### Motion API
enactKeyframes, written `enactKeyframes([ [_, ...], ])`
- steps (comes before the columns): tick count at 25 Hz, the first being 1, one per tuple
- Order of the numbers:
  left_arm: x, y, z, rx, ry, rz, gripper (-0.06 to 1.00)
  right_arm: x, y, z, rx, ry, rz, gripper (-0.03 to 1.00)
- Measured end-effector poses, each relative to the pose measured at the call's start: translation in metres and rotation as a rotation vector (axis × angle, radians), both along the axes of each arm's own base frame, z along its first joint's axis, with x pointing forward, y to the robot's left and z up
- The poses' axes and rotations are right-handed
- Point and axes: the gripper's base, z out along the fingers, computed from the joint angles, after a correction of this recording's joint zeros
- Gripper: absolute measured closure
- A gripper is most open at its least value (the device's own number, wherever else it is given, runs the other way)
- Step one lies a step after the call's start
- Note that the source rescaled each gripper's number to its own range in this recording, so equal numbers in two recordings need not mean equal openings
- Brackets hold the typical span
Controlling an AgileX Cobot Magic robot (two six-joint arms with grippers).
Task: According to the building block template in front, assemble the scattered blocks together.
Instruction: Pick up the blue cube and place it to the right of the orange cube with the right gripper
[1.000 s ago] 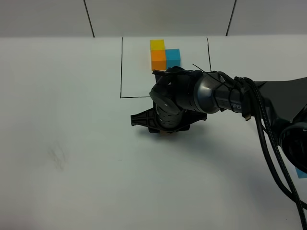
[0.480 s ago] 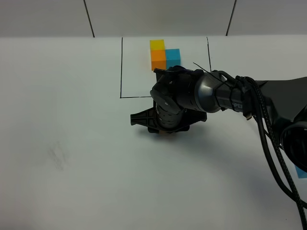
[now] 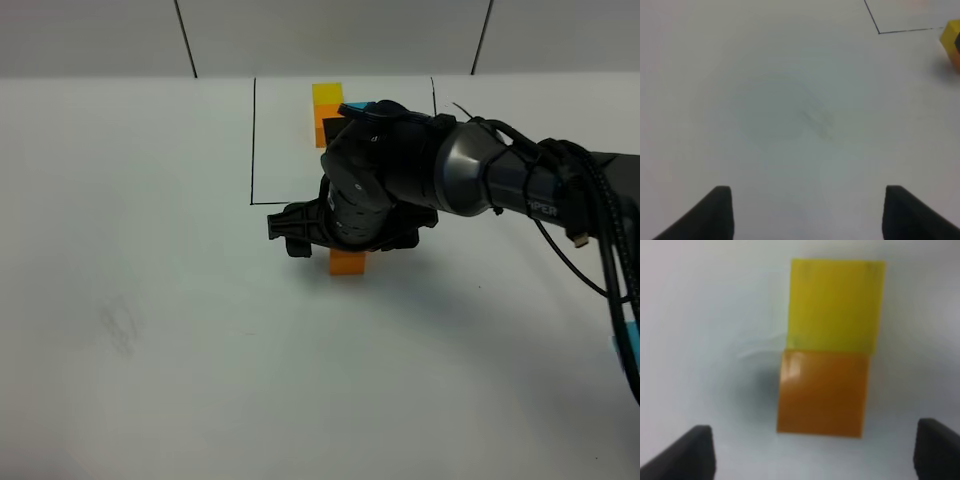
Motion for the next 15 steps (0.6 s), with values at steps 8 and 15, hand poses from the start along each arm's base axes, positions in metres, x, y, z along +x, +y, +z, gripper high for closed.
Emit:
enactKeyframes([
  [8,0.000,0.000,0.000,0.000,0.000,0.000,0.51,-0.003,-0.074,0.044,-0.241,0.124,0.043,0.24],
  [15,0.000,0.000,0.000,0.000,0.000,0.000,0.51,-0.040,-0.156,0.050,-0.226,0.112,-0.010,0.24],
])
